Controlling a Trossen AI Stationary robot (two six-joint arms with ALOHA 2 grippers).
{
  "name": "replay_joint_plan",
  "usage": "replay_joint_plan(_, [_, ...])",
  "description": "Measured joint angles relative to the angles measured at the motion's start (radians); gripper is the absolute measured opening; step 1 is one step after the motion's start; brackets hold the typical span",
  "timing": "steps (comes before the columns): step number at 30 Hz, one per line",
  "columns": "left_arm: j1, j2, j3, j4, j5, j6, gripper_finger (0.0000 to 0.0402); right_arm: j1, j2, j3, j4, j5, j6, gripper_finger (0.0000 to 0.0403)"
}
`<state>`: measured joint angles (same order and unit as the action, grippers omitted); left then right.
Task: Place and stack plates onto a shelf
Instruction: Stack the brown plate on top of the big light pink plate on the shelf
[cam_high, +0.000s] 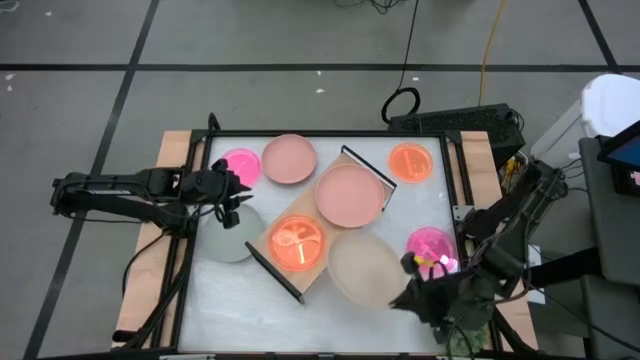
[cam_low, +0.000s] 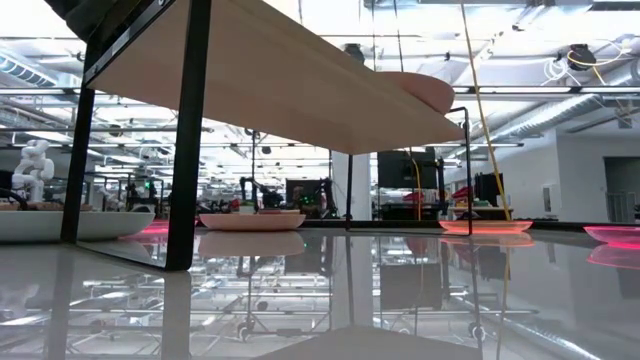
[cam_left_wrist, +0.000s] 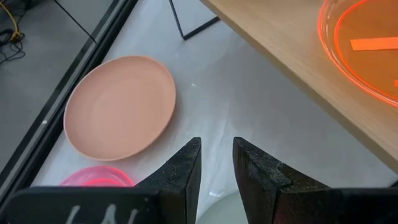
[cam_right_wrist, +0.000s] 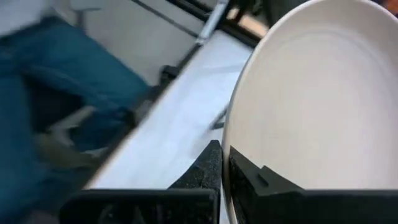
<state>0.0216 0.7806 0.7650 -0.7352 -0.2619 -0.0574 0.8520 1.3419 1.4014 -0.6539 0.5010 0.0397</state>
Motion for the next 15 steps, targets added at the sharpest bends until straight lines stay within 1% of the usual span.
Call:
replay_joint_plan(5, [0.000, 0.000, 0.000, 0.000, 0.000, 0.001, 0.0099, -0.045, -0.041, 0.000, -0.048, 0.103, -0.118, 0.0000])
replay_joint_plan(9, [0.000, 0.000, 0.000, -0.001, 0.000, 0.010, 0.0099, -0.129, -0.060, 0.000, -0.073, 0.091, -0.156, 0.0000])
replay_joint_plan(11, [0.000, 0.000, 0.000, -0.001, 0.000, 0.015, 0.0099, -0.177, -0.064, 0.000, -0.089, 0.074, -0.198, 0.0000])
replay_joint_plan(15, [0.000, 0.000, 0.000, 0.000, -0.001, 0.037, 0.0099, -0.273, -0.070, 0.000, -0.094, 0.072, -0.278, 0.0000])
